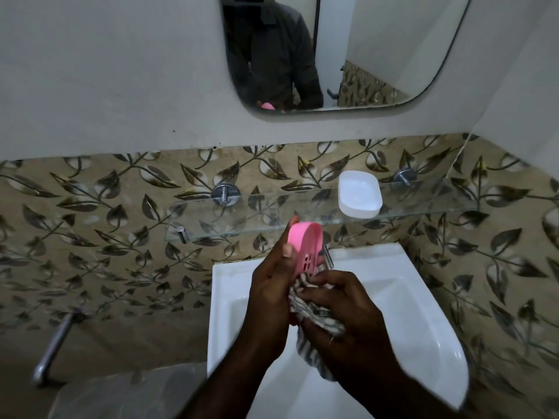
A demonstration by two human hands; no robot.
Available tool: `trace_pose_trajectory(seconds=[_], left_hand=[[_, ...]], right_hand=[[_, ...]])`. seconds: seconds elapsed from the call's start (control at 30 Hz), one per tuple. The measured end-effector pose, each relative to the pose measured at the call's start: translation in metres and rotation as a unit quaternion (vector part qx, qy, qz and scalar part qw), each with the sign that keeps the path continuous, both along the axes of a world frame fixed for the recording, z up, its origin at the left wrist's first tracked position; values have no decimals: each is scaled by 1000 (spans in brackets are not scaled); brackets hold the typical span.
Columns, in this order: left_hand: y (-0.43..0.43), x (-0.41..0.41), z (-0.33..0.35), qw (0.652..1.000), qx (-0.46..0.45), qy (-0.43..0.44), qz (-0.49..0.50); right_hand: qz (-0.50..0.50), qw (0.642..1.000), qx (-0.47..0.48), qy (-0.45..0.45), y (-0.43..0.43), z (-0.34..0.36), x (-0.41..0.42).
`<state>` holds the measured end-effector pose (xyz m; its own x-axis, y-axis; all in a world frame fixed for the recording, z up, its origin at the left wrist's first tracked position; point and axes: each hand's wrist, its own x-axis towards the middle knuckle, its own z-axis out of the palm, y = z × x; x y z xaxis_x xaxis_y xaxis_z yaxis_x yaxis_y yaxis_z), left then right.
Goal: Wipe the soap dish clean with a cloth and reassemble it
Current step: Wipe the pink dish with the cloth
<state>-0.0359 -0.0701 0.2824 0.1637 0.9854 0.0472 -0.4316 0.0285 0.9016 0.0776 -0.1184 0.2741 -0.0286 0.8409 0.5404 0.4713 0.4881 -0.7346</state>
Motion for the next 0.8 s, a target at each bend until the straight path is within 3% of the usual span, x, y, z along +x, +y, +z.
trace_pose_trajectory(seconds=[0.13,0.3,0.57,0.8], left_hand=[[-1,-1,-4,997,-74,-36,-14],[-7,1,-7,998,-47,-8,-33],[-11,-1,-7,997,16,43,63],[-13,0,-10,991,64,94,74]], right_hand=[[-45,997,60,-23,12,12,-1],[-94,995,42,-6,35,28,8],[-115,991,-41,48,45,32,9],[-125,969,-165,138,51,20,20]])
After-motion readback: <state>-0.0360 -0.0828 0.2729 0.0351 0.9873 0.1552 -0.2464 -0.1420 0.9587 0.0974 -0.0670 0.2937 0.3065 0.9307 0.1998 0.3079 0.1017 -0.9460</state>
